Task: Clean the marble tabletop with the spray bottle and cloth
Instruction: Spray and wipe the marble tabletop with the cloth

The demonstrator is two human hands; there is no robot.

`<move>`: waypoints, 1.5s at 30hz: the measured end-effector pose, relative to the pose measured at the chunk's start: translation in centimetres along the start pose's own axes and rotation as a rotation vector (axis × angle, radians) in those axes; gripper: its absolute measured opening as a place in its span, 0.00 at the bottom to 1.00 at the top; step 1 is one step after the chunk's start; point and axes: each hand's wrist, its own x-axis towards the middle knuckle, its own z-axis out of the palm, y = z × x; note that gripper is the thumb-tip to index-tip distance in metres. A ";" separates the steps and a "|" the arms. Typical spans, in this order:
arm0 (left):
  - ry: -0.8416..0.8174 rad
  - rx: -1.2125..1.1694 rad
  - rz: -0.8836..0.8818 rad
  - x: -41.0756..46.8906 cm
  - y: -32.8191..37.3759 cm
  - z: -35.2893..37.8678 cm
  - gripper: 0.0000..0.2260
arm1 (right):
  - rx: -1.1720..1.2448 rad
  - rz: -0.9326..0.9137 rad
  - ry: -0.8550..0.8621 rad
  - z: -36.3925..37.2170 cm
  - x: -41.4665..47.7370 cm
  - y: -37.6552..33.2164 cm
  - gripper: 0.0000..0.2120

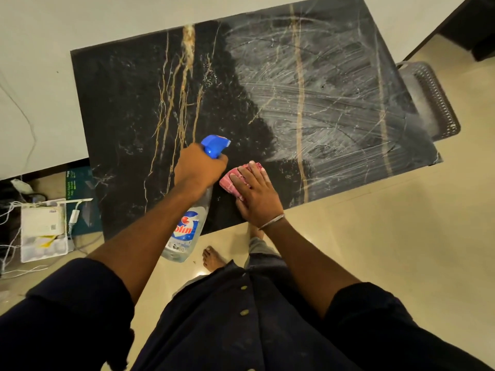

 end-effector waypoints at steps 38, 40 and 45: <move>0.102 -0.080 -0.038 6.1 1.9 -1.9 0.12 | 0.006 0.050 -0.031 -0.6 6.9 2.4 0.30; 0.091 -0.079 -0.047 6.5 1.8 -2.3 0.13 | -0.006 0.105 -0.013 -1.1 6.8 4.4 0.30; 0.078 -0.100 -0.027 7.3 1.5 -3.1 0.13 | -0.031 0.425 0.105 -2.5 6.9 10.3 0.29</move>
